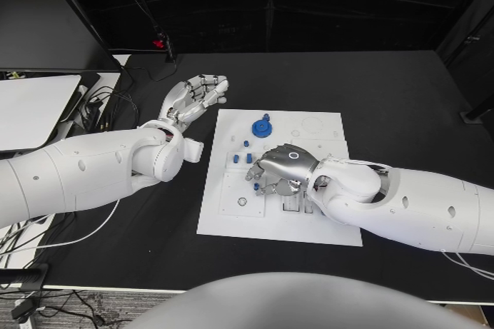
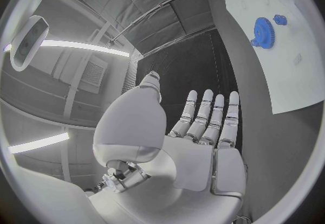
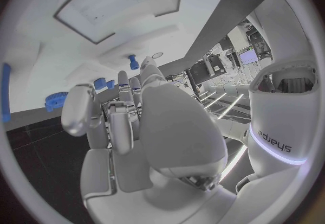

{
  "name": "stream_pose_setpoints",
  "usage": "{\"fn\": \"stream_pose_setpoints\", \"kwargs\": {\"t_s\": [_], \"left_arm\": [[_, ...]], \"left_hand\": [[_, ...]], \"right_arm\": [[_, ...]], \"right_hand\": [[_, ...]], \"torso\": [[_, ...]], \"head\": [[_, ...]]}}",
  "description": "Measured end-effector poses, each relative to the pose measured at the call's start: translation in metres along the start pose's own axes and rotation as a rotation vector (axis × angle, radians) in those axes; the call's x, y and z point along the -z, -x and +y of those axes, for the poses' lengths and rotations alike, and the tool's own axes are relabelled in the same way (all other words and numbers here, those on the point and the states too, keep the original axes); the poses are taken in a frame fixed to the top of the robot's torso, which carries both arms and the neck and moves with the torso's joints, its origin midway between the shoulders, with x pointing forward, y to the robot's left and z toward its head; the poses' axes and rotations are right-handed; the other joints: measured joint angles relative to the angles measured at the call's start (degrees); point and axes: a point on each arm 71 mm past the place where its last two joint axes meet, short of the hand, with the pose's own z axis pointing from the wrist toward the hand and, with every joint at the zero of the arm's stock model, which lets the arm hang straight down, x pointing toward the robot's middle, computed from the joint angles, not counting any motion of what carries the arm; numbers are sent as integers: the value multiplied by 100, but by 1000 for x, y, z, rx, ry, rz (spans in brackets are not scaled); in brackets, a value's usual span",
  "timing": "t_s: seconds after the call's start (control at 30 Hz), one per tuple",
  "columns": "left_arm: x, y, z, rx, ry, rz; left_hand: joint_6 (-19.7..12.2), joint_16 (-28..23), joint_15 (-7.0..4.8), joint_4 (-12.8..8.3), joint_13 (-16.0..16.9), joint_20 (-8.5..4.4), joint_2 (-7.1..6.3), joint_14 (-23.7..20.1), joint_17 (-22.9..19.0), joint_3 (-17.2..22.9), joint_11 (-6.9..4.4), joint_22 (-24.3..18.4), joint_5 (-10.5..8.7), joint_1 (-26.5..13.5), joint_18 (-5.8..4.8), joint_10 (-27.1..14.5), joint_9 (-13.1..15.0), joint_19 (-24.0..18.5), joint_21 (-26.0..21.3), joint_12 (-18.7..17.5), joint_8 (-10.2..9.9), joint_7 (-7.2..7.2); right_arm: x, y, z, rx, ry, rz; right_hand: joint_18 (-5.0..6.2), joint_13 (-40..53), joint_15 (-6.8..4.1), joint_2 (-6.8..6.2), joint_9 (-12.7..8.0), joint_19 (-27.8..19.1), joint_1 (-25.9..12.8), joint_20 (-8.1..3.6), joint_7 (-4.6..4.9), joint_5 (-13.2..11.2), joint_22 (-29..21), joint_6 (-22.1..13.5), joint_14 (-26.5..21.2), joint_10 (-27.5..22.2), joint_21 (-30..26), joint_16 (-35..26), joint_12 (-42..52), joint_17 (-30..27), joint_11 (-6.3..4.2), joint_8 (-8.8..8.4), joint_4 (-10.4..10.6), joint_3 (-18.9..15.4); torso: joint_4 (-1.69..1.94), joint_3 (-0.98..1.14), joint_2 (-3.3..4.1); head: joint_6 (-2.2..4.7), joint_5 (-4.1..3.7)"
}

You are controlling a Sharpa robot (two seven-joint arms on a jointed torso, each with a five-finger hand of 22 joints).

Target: Assemble the parts on the task board

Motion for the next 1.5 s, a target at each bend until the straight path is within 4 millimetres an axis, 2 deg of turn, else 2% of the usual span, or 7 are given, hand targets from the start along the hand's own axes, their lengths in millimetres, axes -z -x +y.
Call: {"fn": "stream_pose_setpoints", "kwargs": {"t_s": [0.1, 0.33, 0.53, 0.63, 1.03, 1.13, 1.5], "left_arm": [[0, 0, 0, 0, 1, 0], [1, 0, 1, 2, 2, 1], [1, 0, 1, 2, 3, 1], [1, 0, 2, 1, 3, 1], [0, -2, 2, 2, 2, 3], [0, -2, 2, 2, 2, 3], [0, 0, 3, 1, 4, 1]], "left_hand": [[-21, 0, 0, 0, 0, 0, 0, 0, -6, 0, 21, -6, 0, 0, 0, -21, -6, 0, 0, 24, 23, 21], [-21, 0, 0, 0, -5, 0, 0, 0, -5, 0, 21, -6, 0, 0, 0, -21, -6, 0, 0, 24, 22, 21], [-21, 0, 0, 0, -5, -4, 0, 0, -8, 0, 21, -6, 0, 0, 0, -21, -6, 4, 0, 23, 22, 20], [-20, 0, 0, 0, -5, -21, 0, 0, -10, 0, 21, -6, 0, 0, 0, -21, -6, 21, 0, 23, 22, 20], [-20, 0, 0, 0, -4, -21, 0, 0, -10, 0, 21, -5, 0, 0, 0, -21, -5, 21, 0, 23, 22, 20], [-20, 0, 0, 0, -4, -21, 0, 0, -10, 0, 21, -5, 0, 0, 0, -21, -5, 21, 0, 23, 22, 20], [-20, 22, 0, 0, -10, -21, 0, 0, -22, 0, 1, -5, 0, 0, 0, -41, -5, 21, 0, 44, 22, 20]], "right_arm": [[4, 5, -2, -24, -8, -55], [26, 18, -11, -163, -60, -169], [39, 45, -32, -292, -134, -220], [48, 56, -45, -360, -174, -237], [74, 58, -75, -306, -256, -178], [75, 56, -78, -268, -274, -145], [73, 46, -82, -156, -347, -12]], "right_hand": [[90, 4, 0, -51, 0, -41, -127, -2, 7, 0, 0, -171, 0, -67, -80, -51, 0, 0, 22, 0, 0, -22], [89, 4, 20, -126, 1, -64, -321, 16, 86, 0, 0, -493, -21, -301, -262, -146, 0, -1, 53, 0, -16, -38], [88, 7, 78, -86, 24, -123, -359, 42, 431, 0, 0, -481, -16, -569, -367, -211, 0, -1, 160, 6, -30, 12], [88, 13, 114, -86, 27, -123, -359, 41, 479, 0, 0, -495, -11, -656, -367, -211, 0, -1, 195, 22, -30, 12], [88, 33, 154, -97, 26, -81, -413, 83, 508, 0, 0, -484, -10, -699, -345, -211, 81, -2, 208, 22, -19, 22], [88, 37, 154, -102, 43, -81, -418, 83, 445, 0, 0, -421, -10, -645, -345, -246, 134, -2, 155, 67, -6, 36], [88, 36, 132, -209, 43, -81, -569, 82, 405, 0, 0, -380, -32, -595, -383, -319, 180, -3, 105, 68, -6, 36]], "torso": [[-1, 0, 1], [-3, 2, -2], [9, 0, -5], [9, -4, -7], [-3, -9, -10], [-6, -5, -9], [-8, -2, -3]], "head": [[0, -9], [0, -25], [0, -69], [0, -69], [0, -152], [0, -166], [0, -219]]}}
